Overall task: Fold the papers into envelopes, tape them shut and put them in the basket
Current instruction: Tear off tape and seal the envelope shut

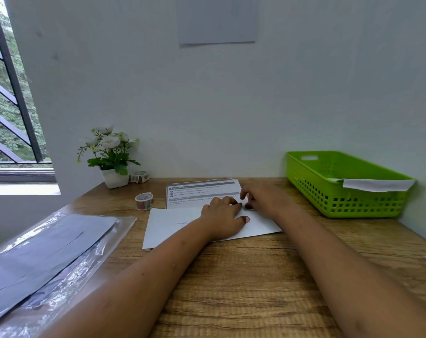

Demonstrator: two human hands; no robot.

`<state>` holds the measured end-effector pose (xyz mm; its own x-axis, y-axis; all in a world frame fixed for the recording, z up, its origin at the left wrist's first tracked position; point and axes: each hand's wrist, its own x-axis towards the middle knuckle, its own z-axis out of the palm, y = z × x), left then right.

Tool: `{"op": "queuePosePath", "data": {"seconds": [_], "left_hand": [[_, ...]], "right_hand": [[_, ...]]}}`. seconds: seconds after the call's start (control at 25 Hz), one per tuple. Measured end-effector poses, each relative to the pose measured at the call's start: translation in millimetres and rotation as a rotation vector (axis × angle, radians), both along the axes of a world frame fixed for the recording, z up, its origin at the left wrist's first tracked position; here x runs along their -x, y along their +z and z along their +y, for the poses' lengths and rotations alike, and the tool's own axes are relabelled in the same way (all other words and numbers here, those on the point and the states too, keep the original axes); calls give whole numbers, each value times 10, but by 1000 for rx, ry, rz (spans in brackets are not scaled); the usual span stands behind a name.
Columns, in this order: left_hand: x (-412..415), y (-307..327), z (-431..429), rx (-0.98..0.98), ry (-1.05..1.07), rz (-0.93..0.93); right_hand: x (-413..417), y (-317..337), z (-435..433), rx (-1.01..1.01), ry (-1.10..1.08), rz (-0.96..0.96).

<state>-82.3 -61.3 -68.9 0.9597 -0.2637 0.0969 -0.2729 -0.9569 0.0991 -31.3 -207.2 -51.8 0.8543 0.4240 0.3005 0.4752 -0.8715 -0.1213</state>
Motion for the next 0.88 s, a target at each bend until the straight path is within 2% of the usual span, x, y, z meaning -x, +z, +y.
{"op": "queuePosePath", "data": {"seconds": [0.52,0.68,0.88], "left_hand": [[-13,-8,-3,-52,-20,6],[-13,-10,-14,-42,-20,-4],[-25,-7,-5,-35,-23,-5]], "right_hand": [[18,-60,-20,-219,-67,32],[74,-14,-23,-175,-24,40],[132,60,-90,-99,-5,137]]}}
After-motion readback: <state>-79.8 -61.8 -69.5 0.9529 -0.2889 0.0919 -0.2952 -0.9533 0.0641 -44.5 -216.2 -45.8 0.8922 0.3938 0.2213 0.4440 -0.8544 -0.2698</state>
